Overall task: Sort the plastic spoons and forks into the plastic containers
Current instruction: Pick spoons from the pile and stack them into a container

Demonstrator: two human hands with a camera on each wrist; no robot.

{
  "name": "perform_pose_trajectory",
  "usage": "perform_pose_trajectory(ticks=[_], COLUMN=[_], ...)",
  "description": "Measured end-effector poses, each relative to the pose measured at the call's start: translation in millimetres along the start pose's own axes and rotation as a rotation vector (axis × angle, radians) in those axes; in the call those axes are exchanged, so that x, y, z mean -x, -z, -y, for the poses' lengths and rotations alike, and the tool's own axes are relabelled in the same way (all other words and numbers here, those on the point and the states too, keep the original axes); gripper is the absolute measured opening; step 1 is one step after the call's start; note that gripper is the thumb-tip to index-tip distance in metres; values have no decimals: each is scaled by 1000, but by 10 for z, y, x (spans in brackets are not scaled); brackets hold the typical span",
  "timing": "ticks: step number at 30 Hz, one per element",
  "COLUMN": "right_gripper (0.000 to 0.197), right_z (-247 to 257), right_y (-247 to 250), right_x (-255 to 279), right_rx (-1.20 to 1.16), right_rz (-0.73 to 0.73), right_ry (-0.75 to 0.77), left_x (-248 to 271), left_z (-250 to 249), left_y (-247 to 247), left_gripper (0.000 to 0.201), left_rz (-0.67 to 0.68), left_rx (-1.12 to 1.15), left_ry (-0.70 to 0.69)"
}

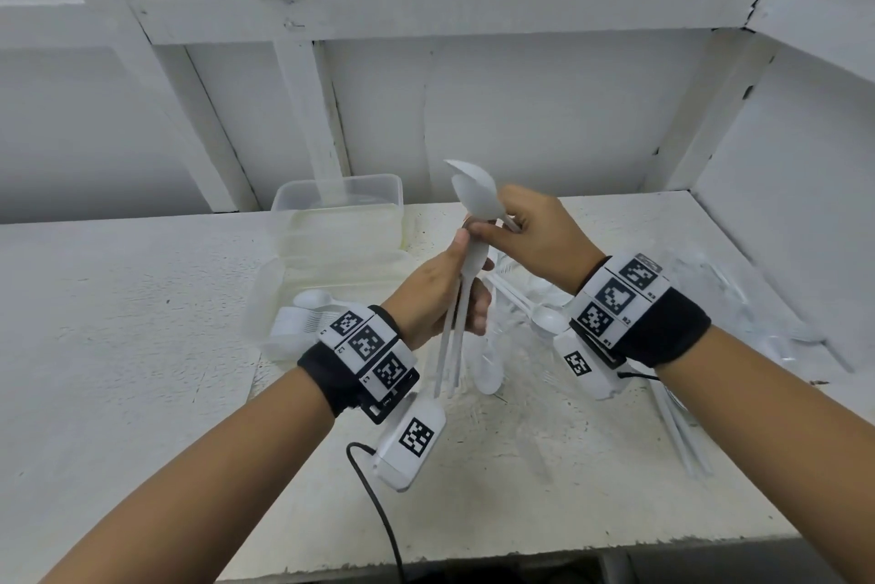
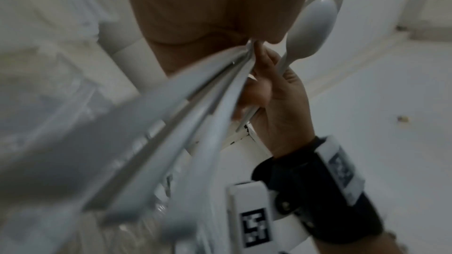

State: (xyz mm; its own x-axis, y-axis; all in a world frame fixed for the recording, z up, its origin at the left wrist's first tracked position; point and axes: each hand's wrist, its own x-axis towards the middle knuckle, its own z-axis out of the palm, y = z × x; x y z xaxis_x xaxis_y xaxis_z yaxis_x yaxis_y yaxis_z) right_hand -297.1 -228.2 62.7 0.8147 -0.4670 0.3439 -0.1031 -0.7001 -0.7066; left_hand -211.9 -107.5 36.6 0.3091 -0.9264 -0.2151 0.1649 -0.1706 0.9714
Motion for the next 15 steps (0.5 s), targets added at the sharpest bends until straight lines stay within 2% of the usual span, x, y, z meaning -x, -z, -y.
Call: perform_pose_trajectory(ticks=[3, 6, 11, 15], right_gripper=[20, 32, 9, 8], right_z=[32, 63, 9, 16], right_y=[-38, -55, -224, -420], right_x=[32, 93, 248, 335], right_rx=[24, -67, -220, -205], right_rz=[-7, 13, -54, -98], right_ry=[-25, -139, -218, -210], left_x=[1, -39, -67, -81], left_z=[46, 103, 125, 136], left_y=[-24, 19, 77, 30], left_gripper=[46, 39, 24, 20], left_rz=[-48, -146, -257, -273], left_rx=[78, 146, 291, 312], left_ry=[17, 28, 27, -13])
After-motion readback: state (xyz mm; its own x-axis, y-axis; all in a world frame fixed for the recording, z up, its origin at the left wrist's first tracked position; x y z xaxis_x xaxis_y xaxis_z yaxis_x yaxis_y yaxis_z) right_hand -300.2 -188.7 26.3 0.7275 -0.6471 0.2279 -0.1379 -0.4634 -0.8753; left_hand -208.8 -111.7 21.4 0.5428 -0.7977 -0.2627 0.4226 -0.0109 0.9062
